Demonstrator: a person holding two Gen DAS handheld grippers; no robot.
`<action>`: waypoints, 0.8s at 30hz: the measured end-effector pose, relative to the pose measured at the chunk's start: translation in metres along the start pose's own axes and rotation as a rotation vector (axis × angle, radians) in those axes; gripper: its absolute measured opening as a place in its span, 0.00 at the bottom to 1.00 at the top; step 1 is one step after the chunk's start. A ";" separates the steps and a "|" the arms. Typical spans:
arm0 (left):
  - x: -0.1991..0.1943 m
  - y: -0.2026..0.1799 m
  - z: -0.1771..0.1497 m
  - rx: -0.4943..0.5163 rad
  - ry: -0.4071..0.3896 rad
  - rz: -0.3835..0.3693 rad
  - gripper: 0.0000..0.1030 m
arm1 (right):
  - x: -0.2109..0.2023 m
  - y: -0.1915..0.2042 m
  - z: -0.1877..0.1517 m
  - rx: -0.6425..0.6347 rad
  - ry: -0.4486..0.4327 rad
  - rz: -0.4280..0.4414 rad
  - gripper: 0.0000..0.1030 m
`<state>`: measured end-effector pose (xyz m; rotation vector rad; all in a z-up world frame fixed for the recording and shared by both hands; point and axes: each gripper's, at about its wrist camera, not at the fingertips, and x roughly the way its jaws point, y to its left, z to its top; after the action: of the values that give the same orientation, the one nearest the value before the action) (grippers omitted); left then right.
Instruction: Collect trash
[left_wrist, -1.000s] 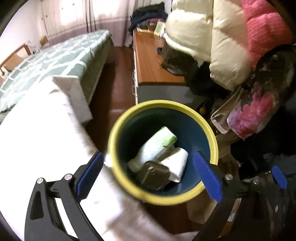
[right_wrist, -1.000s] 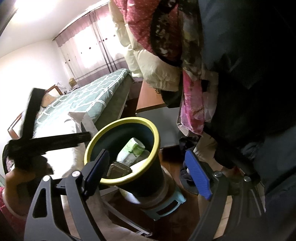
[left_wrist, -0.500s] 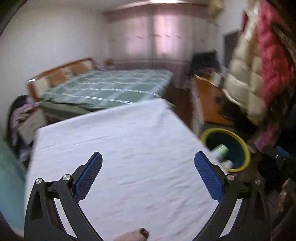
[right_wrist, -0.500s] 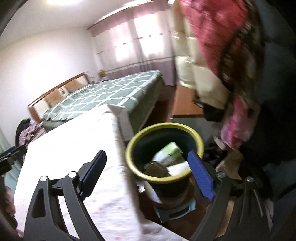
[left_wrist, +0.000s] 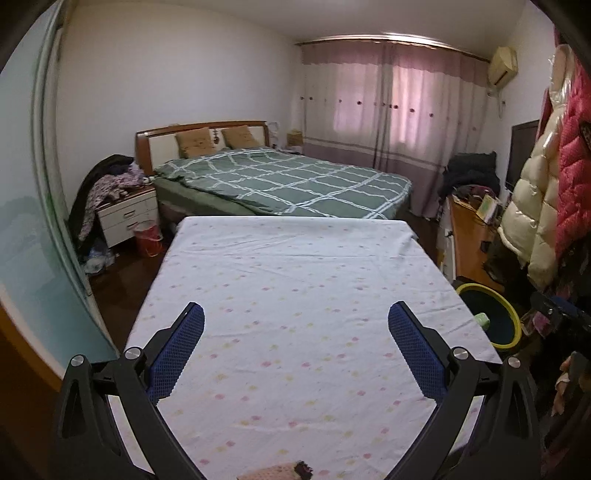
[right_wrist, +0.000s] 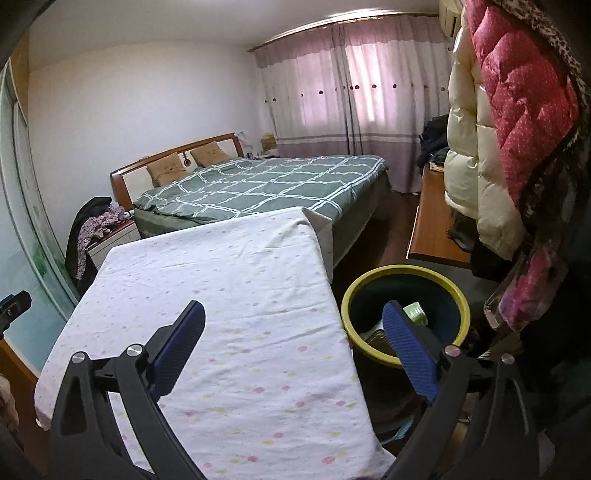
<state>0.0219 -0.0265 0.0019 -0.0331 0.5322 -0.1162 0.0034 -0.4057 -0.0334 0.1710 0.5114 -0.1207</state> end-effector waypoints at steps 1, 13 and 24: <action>-0.004 0.002 -0.003 -0.003 -0.002 0.006 0.95 | -0.003 0.001 0.000 0.000 -0.005 0.001 0.90; -0.011 0.009 -0.007 -0.043 0.005 0.012 0.95 | -0.013 0.010 -0.001 -0.024 -0.026 -0.012 0.91; -0.012 0.009 -0.009 -0.042 0.004 0.015 0.95 | -0.011 0.013 0.000 -0.028 -0.022 -0.008 0.91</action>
<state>0.0083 -0.0164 -0.0003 -0.0700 0.5387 -0.0901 -0.0041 -0.3919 -0.0261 0.1404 0.4916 -0.1233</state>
